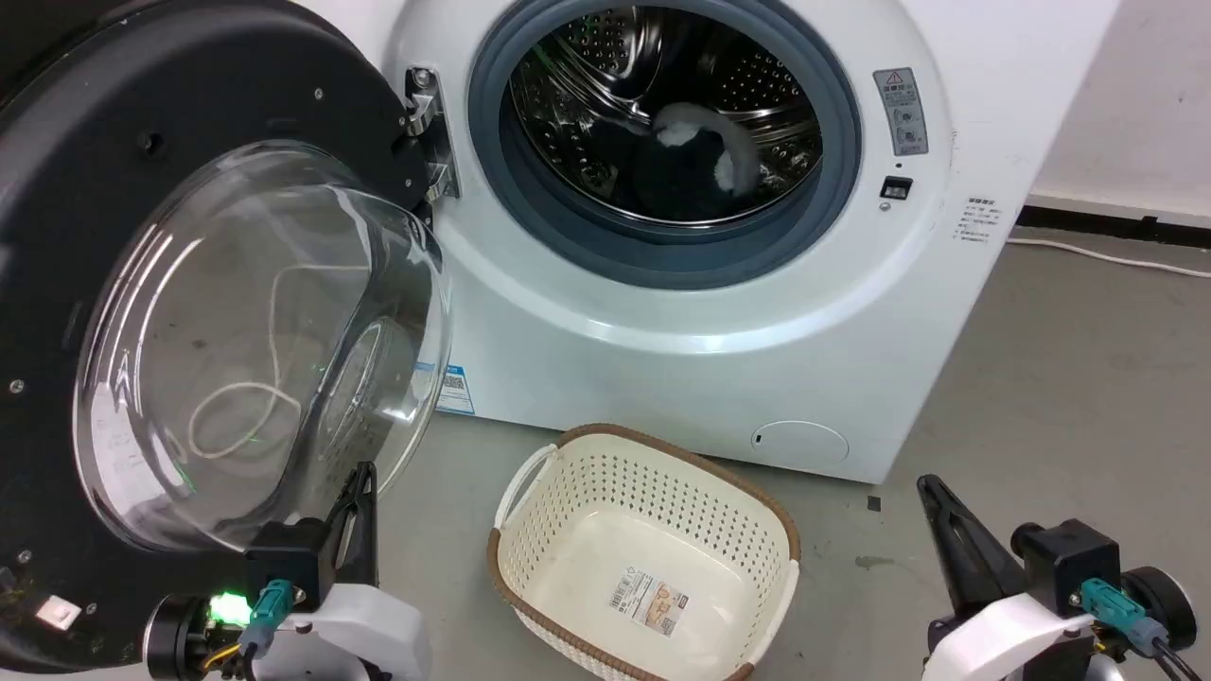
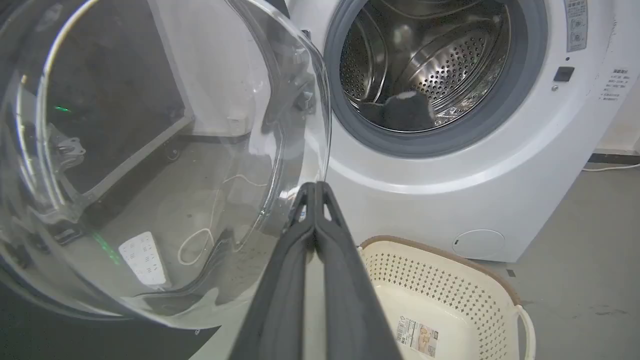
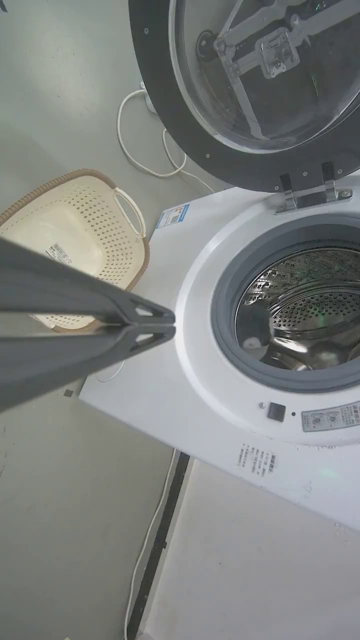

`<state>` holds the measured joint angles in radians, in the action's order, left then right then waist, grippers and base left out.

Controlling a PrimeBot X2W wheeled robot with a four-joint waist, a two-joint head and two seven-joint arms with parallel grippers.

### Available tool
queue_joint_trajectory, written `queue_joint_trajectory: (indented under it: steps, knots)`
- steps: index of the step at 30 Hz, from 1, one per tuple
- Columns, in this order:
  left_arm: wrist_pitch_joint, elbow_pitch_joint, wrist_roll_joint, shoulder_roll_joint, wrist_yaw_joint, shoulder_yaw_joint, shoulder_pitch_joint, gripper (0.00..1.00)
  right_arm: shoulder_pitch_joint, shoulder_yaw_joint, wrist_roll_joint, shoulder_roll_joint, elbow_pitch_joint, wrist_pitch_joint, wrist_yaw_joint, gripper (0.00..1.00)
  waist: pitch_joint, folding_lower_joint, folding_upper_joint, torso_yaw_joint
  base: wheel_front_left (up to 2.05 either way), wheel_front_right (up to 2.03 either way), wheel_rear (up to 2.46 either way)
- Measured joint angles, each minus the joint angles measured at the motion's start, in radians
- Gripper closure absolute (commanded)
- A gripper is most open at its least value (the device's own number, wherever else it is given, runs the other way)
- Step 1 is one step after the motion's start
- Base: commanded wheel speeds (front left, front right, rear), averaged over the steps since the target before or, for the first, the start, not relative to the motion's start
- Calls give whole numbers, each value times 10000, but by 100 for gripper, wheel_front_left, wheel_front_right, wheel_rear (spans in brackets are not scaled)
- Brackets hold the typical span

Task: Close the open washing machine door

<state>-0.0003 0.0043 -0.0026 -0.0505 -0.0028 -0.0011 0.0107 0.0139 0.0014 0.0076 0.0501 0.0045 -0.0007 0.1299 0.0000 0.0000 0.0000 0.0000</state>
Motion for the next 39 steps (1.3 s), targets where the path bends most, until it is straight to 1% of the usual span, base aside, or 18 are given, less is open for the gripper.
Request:
queue_joint_trajectory:
  steps: [39]
  knots:
    - [0, 0, 0, 0, 0, 0, 0, 100, 0, 2, 0, 0, 0, 0, 0, 100, 0, 0, 0, 0, 0, 0, 0]
